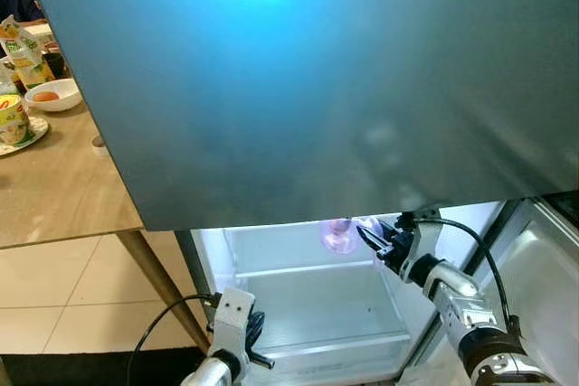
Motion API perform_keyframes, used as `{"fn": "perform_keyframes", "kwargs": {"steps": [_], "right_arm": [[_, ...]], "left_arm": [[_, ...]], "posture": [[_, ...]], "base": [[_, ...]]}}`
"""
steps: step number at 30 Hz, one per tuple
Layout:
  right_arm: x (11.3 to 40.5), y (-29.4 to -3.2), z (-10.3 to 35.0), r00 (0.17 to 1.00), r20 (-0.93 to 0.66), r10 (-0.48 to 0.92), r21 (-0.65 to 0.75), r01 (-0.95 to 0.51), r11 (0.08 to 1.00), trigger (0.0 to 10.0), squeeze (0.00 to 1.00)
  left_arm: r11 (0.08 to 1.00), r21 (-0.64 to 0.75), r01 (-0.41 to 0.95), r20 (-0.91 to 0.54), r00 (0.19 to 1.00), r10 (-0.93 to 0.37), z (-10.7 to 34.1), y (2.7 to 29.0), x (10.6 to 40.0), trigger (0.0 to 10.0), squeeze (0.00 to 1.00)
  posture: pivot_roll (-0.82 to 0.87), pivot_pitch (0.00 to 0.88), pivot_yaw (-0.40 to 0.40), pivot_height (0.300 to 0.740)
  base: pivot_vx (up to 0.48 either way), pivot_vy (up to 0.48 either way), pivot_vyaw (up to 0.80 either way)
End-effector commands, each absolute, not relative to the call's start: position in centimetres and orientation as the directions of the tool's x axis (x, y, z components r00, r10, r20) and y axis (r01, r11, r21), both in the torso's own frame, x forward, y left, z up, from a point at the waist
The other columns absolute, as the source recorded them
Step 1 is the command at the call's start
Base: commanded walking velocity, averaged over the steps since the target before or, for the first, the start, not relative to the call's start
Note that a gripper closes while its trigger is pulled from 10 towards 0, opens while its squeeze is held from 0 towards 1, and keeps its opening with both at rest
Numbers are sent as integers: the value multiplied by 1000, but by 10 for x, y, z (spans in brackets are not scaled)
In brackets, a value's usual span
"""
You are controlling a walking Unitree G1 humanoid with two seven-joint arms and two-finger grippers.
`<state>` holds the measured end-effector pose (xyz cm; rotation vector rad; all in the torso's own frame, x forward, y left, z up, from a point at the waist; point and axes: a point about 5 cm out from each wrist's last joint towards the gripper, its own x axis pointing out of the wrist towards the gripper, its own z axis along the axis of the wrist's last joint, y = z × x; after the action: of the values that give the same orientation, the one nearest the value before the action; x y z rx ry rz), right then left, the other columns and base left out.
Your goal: Restocking fridge
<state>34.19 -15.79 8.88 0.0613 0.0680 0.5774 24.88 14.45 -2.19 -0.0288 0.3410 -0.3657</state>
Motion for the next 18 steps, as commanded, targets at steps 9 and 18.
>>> {"fn": "perform_keyframes", "kwargs": {"steps": [9,18], "right_arm": [[344,-163,93,838,-42,544,79,-540,838,10000,0],[344,-168,96,841,-43,539,79,-535,841,10000,0]], "left_arm": [[940,-83,332,-256,904,-342,-12,142,258,10000,0],[937,-96,337,-251,902,-351,-12,135,258,10000,0]], "posture": [[-87,0,13,675],[-88,0,11,630]], "base": [[0,0,0],[0,0,0]]}}
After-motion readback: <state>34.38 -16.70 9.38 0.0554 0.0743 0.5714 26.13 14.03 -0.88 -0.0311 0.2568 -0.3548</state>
